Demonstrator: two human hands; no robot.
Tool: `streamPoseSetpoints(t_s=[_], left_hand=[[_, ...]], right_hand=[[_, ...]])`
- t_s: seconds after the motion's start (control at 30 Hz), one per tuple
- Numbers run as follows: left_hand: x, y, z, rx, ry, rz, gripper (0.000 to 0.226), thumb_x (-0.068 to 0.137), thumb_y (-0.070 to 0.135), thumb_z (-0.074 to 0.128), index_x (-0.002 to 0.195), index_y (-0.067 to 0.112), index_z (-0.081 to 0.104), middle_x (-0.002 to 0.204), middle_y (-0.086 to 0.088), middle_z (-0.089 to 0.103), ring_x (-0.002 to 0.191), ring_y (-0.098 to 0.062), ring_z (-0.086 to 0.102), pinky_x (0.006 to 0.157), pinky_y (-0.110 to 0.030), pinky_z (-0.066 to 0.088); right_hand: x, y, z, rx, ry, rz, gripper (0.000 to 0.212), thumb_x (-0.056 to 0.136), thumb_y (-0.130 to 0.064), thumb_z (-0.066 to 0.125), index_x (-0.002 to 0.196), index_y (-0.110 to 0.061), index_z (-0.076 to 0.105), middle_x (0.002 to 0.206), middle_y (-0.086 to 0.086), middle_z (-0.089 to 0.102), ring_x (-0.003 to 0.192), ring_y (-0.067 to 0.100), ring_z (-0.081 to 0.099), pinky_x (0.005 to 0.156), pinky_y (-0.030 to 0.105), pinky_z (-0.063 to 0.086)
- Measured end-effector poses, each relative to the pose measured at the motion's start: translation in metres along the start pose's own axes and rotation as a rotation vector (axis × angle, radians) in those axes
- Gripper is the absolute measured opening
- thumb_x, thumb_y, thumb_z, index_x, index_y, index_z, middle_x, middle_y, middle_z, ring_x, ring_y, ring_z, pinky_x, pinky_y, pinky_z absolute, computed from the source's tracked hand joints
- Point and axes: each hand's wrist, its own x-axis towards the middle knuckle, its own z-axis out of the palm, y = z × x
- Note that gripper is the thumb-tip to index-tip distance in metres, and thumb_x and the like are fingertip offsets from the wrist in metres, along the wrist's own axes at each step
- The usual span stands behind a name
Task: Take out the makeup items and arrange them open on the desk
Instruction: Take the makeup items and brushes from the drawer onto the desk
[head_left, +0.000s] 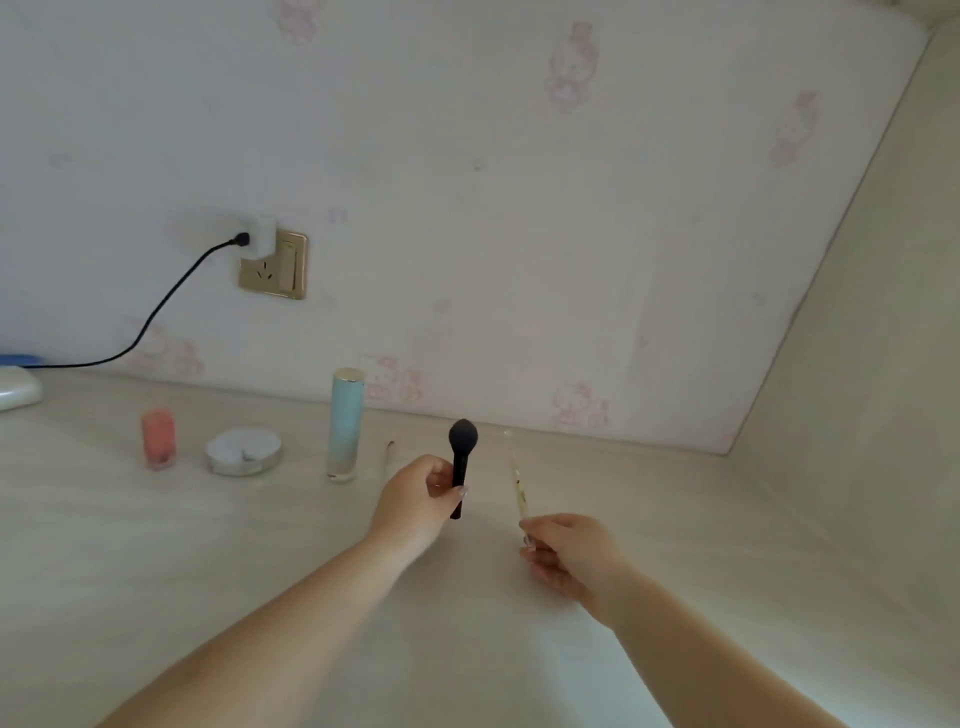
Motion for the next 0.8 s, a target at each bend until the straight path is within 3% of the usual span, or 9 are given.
streamPoseSetpoints(t_s=[0.17, 0.27, 0.43, 0.6, 0.7, 0.8], left_hand=[[0.025, -0.009, 0.005, 0.049, 0.0, 0.019, 0.008, 0.085, 0.016, 0.063, 0.085, 0.022, 0.058, 0.084, 0.006, 0.068, 0.09, -0.017, 0.065, 0.091, -0.037, 0.049], [0.038, -0.014, 0.011, 0.119, 0.02, 0.05, 0.008, 0.086, 0.018, 0.062, 0.083, 0.023, 0.057, 0.078, 0.011, 0.065, 0.085, -0.01, 0.063, 0.107, -0.035, 0.035], [0.049, -0.021, 0.021, 0.138, 0.056, 0.037, 0.005, 0.086, 0.021, 0.062, 0.088, 0.023, 0.058, 0.082, 0.013, 0.064, 0.085, -0.011, 0.064, 0.078, -0.026, 0.048], [0.056, -0.024, 0.026, 0.228, 0.077, 0.007, 0.01, 0.086, 0.026, 0.062, 0.093, 0.02, 0.061, 0.089, 0.006, 0.068, 0.084, -0.013, 0.065, 0.078, -0.02, 0.032], [0.06, -0.02, 0.026, 0.335, 0.023, -0.03, 0.013, 0.085, 0.028, 0.061, 0.095, 0.019, 0.062, 0.09, 0.004, 0.07, 0.084, -0.016, 0.064, 0.074, -0.023, 0.037], [0.062, -0.015, 0.023, 0.458, -0.025, -0.046, 0.011, 0.084, 0.027, 0.06, 0.093, 0.02, 0.06, 0.097, 0.0, 0.071, 0.092, -0.016, 0.063, 0.075, -0.025, 0.03]], right_hand=[[0.033, -0.007, 0.016, -0.311, 0.129, -0.102, 0.024, 0.083, -0.024, 0.063, 0.06, -0.019, 0.062, 0.06, -0.001, 0.061, 0.053, 0.014, 0.051, 0.057, 0.025, 0.041], [0.046, -0.008, 0.022, -0.503, 0.19, -0.122, 0.02, 0.083, -0.033, 0.062, 0.065, -0.025, 0.062, 0.065, -0.007, 0.062, 0.059, 0.011, 0.054, 0.057, 0.022, 0.041], [0.058, -0.009, 0.025, -0.674, 0.227, -0.149, 0.015, 0.082, -0.036, 0.057, 0.071, -0.028, 0.063, 0.068, -0.012, 0.063, 0.063, 0.007, 0.057, 0.055, 0.021, 0.04], [0.065, -0.01, 0.028, -0.77, 0.234, -0.145, 0.011, 0.08, -0.035, 0.055, 0.073, -0.03, 0.061, 0.069, -0.013, 0.061, 0.062, 0.005, 0.056, 0.054, 0.022, 0.041], [0.067, -0.01, 0.029, -0.813, 0.247, -0.153, 0.009, 0.078, -0.038, 0.055, 0.08, -0.031, 0.06, 0.072, -0.015, 0.059, 0.065, 0.005, 0.055, 0.052, 0.022, 0.038], [0.068, -0.007, 0.031, -0.868, 0.264, -0.174, 0.008, 0.077, -0.04, 0.054, 0.08, -0.033, 0.056, 0.073, -0.016, 0.056, 0.069, 0.008, 0.054, 0.053, 0.023, 0.037]])
